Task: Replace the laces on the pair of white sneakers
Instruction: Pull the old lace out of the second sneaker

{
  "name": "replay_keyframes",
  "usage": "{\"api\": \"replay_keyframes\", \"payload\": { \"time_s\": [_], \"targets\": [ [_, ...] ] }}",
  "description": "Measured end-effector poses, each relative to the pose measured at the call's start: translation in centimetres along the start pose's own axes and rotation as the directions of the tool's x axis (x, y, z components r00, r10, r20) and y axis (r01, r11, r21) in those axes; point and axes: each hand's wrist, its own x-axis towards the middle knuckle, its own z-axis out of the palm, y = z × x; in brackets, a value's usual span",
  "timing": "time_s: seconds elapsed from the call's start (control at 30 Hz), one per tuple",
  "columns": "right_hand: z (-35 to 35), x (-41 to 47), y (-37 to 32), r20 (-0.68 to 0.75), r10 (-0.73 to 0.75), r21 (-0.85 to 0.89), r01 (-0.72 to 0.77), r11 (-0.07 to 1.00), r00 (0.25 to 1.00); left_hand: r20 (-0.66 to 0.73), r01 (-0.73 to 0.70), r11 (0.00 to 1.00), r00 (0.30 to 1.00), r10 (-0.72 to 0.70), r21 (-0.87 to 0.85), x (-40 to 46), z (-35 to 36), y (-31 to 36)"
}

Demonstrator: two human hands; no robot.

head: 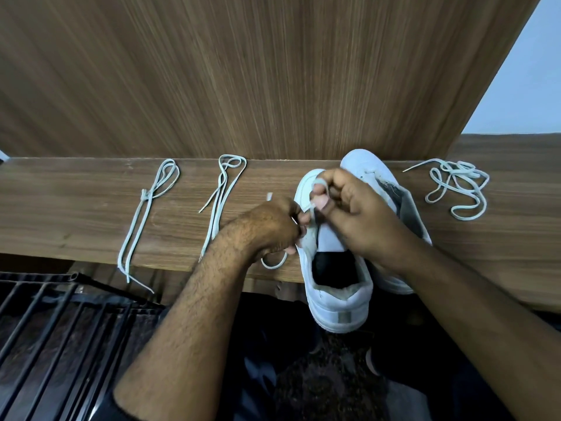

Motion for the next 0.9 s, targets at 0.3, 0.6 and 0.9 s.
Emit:
{"api": "replay_keyframes", "payload": {
  "time_s": [0.3,0.6,0.9],
  "targets": [
    [0.2,0.1,2.1,0.039,-0.137,-0.955,0.077,0.286,0.99,-0.01,0.02,0.999,1.0,-0.02,0.029,-0.6,-0.1,0.2],
    [0.0,0.1,0.9,-0.03,-0.011,-0.79,-0.017,0.612,0.999,-0.02,0.048,0.999,0.999,-0.048,-0.017,-1.1,-0.2,0.5],
    [-1.3,-0.4,-0.2,-0.128,-0.083,-0.789,-0.051,0.612,0.988,-0.018,0.047,0.999,0.999,-0.048,-0.014,-1.2,-0.1,0.6]
  ]
}}
